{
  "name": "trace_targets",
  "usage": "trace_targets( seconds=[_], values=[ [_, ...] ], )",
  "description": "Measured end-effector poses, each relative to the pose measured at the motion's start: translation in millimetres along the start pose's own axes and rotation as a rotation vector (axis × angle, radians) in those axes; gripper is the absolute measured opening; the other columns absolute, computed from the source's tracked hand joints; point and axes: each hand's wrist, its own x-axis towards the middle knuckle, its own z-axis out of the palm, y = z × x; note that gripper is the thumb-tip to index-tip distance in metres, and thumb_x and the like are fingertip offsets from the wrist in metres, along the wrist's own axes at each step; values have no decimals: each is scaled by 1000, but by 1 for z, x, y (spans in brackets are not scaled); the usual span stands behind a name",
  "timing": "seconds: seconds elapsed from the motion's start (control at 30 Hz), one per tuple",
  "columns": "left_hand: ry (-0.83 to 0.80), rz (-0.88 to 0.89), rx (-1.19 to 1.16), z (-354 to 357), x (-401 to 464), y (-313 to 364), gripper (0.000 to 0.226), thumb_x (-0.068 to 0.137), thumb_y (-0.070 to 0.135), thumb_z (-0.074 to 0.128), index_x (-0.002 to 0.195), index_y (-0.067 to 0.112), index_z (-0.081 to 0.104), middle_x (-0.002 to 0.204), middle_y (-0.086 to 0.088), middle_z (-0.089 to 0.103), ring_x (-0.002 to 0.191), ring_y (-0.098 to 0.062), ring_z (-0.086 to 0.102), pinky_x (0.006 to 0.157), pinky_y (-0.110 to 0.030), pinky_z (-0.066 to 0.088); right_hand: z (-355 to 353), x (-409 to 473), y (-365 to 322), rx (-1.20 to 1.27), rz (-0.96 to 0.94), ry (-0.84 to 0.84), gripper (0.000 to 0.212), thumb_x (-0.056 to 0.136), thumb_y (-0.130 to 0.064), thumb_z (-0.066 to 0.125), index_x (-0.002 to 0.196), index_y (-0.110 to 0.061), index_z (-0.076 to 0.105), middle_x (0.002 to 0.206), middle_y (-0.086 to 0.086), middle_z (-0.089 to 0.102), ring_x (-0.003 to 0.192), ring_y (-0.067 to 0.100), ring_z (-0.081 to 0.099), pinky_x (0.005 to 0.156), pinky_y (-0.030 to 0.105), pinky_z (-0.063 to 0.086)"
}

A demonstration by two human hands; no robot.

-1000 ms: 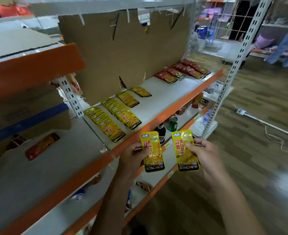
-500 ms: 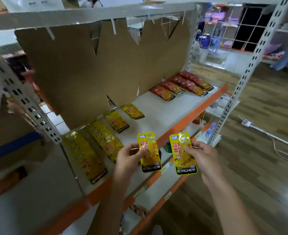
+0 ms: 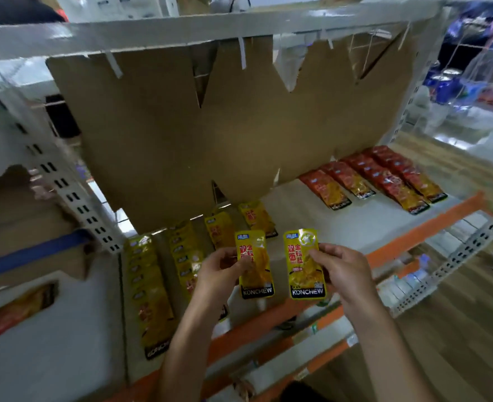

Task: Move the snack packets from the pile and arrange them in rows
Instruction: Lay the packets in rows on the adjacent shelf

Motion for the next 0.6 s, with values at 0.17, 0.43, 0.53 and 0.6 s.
trace_targets(
  seconds=[0.17, 0.43, 0.53, 0.6],
  values=[
    [169, -23, -57, 8, 12, 6, 17, 86, 13, 75, 102, 13, 69, 88, -1, 76, 78, -10, 73, 68, -22, 56, 16, 52, -9, -138, 26, -141, 7, 82, -5, 75, 80, -12, 74, 68, 3, 73, 67, 21, 69, 71, 39, 58],
    [389, -58, -90, 32, 18, 4, 19, 83, 12, 77, 102, 10, 73, 87, -3, 77, 86, -21, 74, 80, -40, 60, 26, 104, -27, -159, 105, -377, 10, 88, -2, 67, 96, -7, 72, 91, 17, 74, 78, 26, 69, 67, 32, 56],
    [440, -61, -92, 37, 19, 3, 17, 83, 10, 77, 99, 10, 72, 88, -5, 77, 87, -24, 74, 78, -36, 58, 33, 115, -29, -165, 129, -425, 10, 88, 1, 66, 94, -5, 71, 87, 16, 74, 73, 24, 69, 64, 28, 57],
    [465, -62, -92, 37, 20, 4, 19, 83, 9, 77, 101, 7, 71, 91, -11, 76, 89, -27, 73, 78, -36, 57, 39, 119, -32, -208, 99, -455, 13, 85, 3, 67, 92, -6, 73, 79, 11, 73, 62, 14, 67, 50, 18, 50]
  ],
)
